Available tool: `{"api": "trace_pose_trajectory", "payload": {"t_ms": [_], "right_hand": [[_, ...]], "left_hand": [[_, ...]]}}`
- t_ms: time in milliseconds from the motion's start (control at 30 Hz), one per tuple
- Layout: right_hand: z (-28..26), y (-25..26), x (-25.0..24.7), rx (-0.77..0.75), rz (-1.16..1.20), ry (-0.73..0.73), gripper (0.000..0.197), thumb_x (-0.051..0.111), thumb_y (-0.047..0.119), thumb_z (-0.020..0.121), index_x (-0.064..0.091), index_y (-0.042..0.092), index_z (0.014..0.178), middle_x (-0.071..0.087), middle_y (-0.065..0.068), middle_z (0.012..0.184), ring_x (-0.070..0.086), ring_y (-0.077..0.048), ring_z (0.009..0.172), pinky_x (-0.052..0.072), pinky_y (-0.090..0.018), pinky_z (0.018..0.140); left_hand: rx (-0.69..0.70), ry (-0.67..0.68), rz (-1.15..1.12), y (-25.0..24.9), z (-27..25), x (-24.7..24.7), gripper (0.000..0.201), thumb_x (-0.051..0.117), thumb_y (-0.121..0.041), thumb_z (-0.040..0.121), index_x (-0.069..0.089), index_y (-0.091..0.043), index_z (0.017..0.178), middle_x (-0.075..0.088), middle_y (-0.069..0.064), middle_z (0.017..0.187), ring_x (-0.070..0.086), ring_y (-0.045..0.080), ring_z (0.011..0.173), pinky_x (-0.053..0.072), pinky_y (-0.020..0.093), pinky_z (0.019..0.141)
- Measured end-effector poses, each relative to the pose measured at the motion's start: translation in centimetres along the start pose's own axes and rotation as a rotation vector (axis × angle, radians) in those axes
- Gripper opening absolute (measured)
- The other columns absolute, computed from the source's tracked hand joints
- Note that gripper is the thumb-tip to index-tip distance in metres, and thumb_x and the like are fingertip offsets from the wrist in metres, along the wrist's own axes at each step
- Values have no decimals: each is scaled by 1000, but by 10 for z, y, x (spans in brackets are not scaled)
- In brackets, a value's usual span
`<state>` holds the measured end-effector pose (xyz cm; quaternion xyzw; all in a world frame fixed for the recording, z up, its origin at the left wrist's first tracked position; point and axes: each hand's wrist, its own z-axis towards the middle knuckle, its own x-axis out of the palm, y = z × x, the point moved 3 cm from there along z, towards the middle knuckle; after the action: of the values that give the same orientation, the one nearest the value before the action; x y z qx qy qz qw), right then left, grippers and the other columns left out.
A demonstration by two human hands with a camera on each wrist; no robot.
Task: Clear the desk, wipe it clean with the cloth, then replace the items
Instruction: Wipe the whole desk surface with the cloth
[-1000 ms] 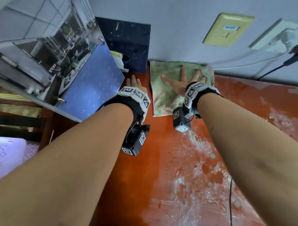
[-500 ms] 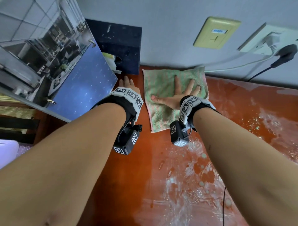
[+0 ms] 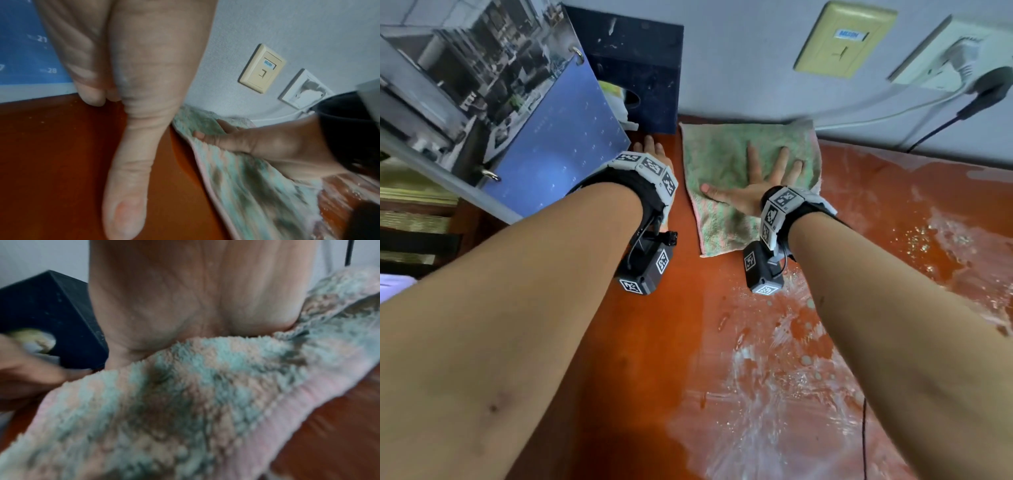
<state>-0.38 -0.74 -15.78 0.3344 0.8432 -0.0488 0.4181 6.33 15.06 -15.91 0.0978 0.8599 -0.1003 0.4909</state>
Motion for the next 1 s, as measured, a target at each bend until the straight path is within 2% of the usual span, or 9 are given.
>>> {"api": "trace_pose_trajectory", "payload": {"t_ms": [67, 100, 167, 200, 267, 367, 467, 733, 1000], "right_hand": [[-12, -7, 17, -17, -20, 33, 129, 46, 101, 43, -22, 54, 142, -45, -1, 149, -40, -35, 136, -10, -67, 110], [-16, -12, 24, -26, -32, 47, 129, 46, 101, 41, -24, 56, 140, -47, 1, 147, -41, -34, 135, -8, -69, 109], [-22, -17, 30, -29, -42, 52, 130, 45, 102, 39, -26, 57, 138, -48, 1, 146, -42, -34, 135, -7, -69, 109], [-23, -18, 30, -27, -51, 47, 131, 45, 102, 38, -26, 57, 138, -47, 1, 147, -41, -34, 135, -7, -69, 109], [-21, -17, 24, -15, -42, 24, 132, 46, 102, 38, -22, 56, 141, -44, 1, 149, -38, -35, 137, -6, -67, 111], [-17, -15, 15, -21, 4, -38, 130, 51, 99, 43, -13, 53, 146, -38, 0, 153, -35, -36, 139, -11, -61, 114], [-18, -13, 17, -29, 37, -55, 129, 50, 99, 44, -9, 52, 148, -36, -1, 155, -34, -36, 139, -15, -56, 115], [-64, -32, 65, -74, -40, 38, 134, 42, 104, 31, -21, 58, 140, -46, 4, 148, -42, -31, 136, -7, -67, 111], [-59, -30, 57, -47, -63, 14, 132, 47, 101, 39, -20, 55, 143, -43, 0, 150, -37, -36, 138, -7, -65, 113]], "left_hand": [[25, -50, -61, 2, -6, -3, 70, 63, -13, 88, 26, 3, 145, 14, 22, 155, 20, 39, 142, 21, 48, 114], [18, -49, -56, 3, -9, -4, 75, 66, -15, 86, 24, 3, 146, 13, 23, 155, 19, 39, 142, 21, 49, 114], [-27, 21, 40, 7, -14, -2, 105, 76, -28, 78, 3, -3, 151, 0, 22, 157, 10, 39, 144, 18, 52, 114], [-48, 75, 82, 10, -19, 1, 128, 84, -37, 66, -7, -7, 151, -7, 21, 157, 4, 38, 145, 17, 52, 115], [-43, 107, 46, 13, -30, 5, 148, 92, -40, 49, -11, -10, 150, -9, 17, 157, 0, 33, 146, 18, 52, 116], [51, 103, -37, 7, -50, 14, 136, 91, -30, 57, -6, -15, 153, -9, 12, 159, -1, 30, 147, 18, 50, 117], [74, 182, -10, 4, -64, 30, 136, 90, -34, 58, -8, -21, 153, -17, 9, 158, -11, 29, 146, 14, 52, 117], [44, 237, 20, 6, -78, 53, 149, 93, -38, 48, -16, -27, 150, -29, 6, 155, -18, 31, 144, 12, 56, 116], [38, 247, 60, 3, -70, 55, 152, 93, -41, 45, -16, -26, 150, -27, 6, 155, -17, 33, 144, 15, 57, 114]]}}
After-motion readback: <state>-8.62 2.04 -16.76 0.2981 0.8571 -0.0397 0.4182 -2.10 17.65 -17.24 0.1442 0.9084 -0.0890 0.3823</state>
